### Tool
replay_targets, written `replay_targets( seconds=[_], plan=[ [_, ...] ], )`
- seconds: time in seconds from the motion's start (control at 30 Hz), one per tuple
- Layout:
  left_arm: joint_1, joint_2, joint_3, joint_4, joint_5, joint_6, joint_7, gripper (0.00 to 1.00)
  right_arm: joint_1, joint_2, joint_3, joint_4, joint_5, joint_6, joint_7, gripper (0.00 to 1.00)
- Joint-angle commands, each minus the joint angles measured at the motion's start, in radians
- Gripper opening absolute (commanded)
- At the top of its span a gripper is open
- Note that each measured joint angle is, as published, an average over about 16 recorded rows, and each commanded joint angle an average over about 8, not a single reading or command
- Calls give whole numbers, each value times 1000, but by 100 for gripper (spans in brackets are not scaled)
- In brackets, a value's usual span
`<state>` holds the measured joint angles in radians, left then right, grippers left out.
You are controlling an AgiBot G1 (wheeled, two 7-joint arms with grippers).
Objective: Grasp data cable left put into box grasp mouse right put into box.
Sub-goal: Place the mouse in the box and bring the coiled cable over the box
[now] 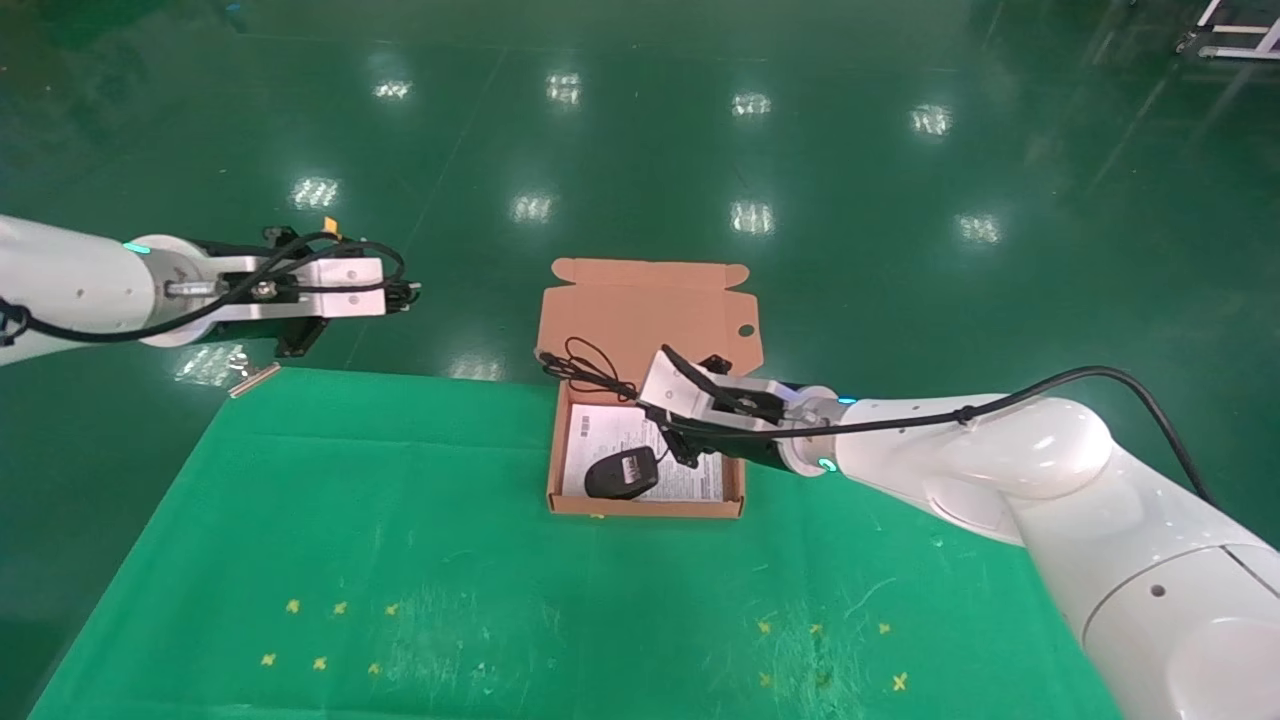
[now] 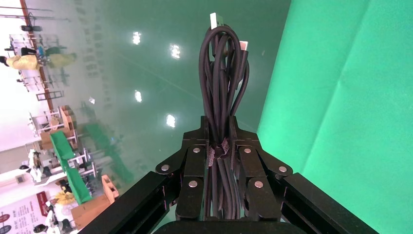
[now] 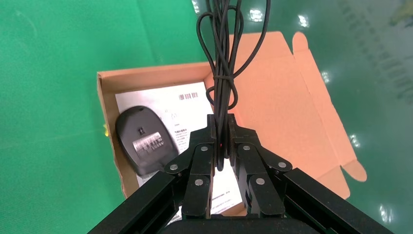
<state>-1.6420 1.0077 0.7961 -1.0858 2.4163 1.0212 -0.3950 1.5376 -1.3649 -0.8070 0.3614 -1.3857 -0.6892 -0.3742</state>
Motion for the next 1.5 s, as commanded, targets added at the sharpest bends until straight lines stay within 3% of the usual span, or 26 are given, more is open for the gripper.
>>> replay_targets(
  seconds=[0.03,0.13,0.17,0.47,0.8,1.13,1.5],
  plan=[
    [0,0,0,0,0,0,0,0,-4,0,-16,-8,15,9,10,55],
    [0,0,0,-1,1,0,-1,0,-2,2,-32,-14,22,5,16,93],
    [0,0,0,-1,1,1,-1,0,-2,4,-36,-15,23,3,18,100],
    [21,37,9,-14,-18,-13,7,0,-13,39,-57,22,29,-1,32,100],
    [89,162,43,41,-35,-117,49,0,-10,149,-59,126,18,-15,64,100],
    [165,334,101,220,-81,-320,154,0,-3,380,-62,412,-25,-17,189,100],
    [168,366,290,290,-271,-456,185,3,-49,576,-87,751,-118,34,442,100]
  ],
)
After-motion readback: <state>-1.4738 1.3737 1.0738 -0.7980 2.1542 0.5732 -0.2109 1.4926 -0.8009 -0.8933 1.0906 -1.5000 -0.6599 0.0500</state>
